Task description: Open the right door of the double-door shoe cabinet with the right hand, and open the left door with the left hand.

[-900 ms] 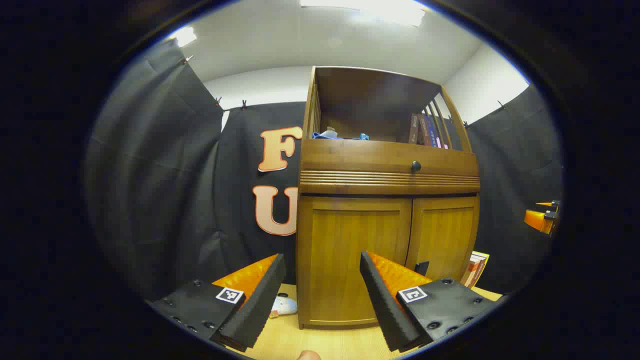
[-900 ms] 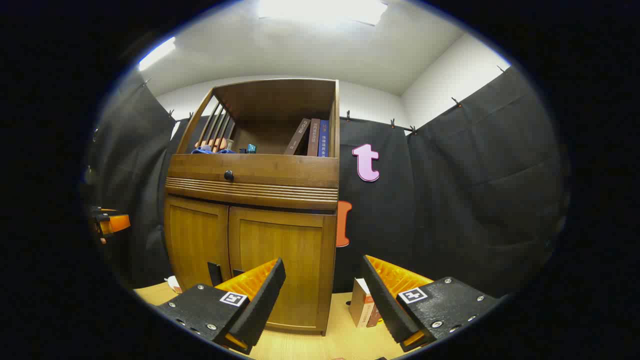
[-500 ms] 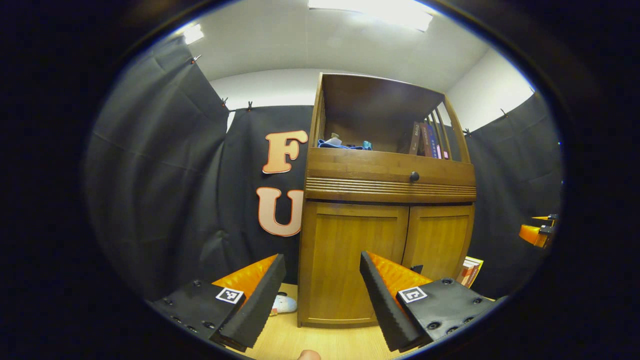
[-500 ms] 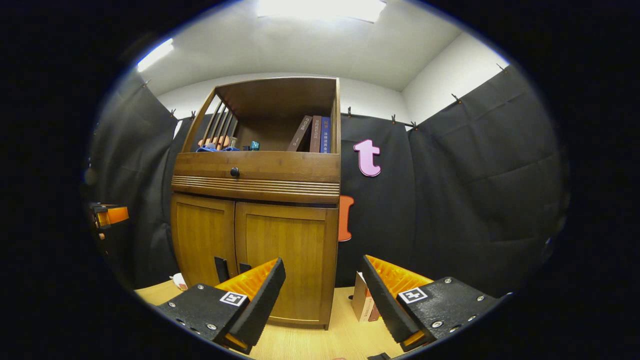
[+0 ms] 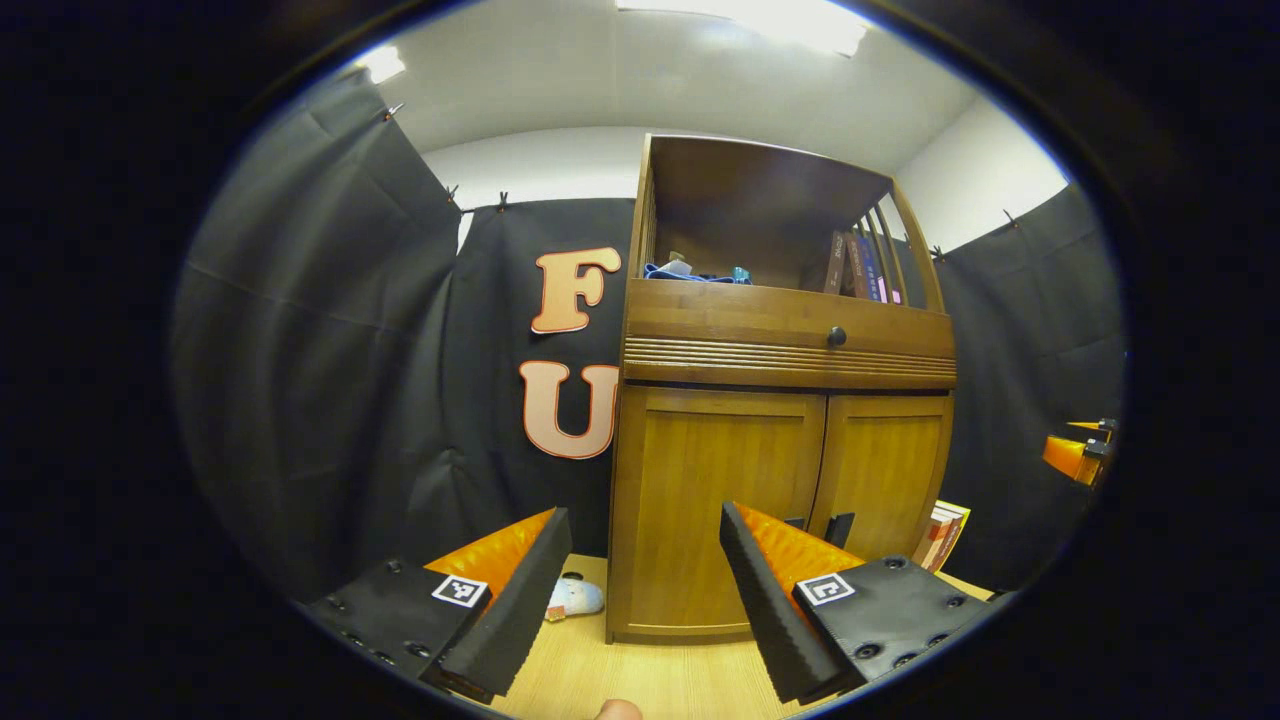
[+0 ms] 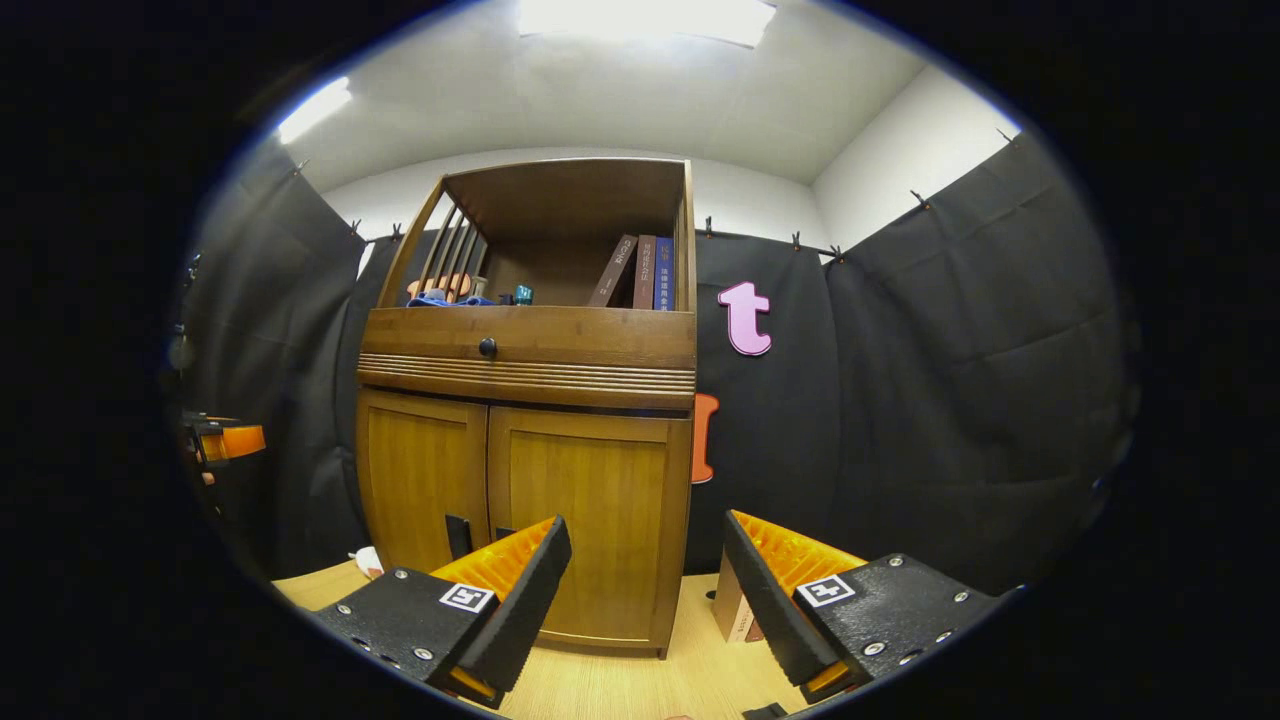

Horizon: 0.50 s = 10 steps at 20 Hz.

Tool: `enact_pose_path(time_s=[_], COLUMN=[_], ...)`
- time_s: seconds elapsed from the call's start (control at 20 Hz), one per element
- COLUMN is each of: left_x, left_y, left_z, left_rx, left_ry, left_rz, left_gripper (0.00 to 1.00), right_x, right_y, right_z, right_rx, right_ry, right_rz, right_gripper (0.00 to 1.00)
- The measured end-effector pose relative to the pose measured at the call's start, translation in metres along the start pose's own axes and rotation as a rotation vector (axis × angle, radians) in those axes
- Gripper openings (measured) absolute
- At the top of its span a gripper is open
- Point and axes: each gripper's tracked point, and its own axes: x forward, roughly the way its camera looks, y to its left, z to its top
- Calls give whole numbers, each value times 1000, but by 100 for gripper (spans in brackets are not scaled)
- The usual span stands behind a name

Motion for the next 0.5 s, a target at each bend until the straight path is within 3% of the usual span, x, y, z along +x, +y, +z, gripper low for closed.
enact_pose_path(time_s=[0.15,0.2,0.3,0.4,0.45,0.5], left_x=[0,0,1,1,2,2], left_y=[-1,-1,-4,-4,-5,-5], left_z=[-3,-4,-8,-11,-12,-12], left_rx=[-5,-8,-17,-27,-29,-28], left_ry=[5,10,24,34,36,37], left_rz=[-13,-17,-34,-43,-43,-43], left_gripper=[95,95,95,95,95,96], right_x=[-2,-2,-2,-3,-2,-3], right_y=[5,6,6,6,7,8], right_z=[-3,-4,-5,-6,-7,-8], right_rx=[-8,-8,-3,-1,-2,-4], right_ry=[13,15,17,21,22,24], right_rz=[6,6,4,2,0,1], right_gripper=[94,99,94,99,94,99])
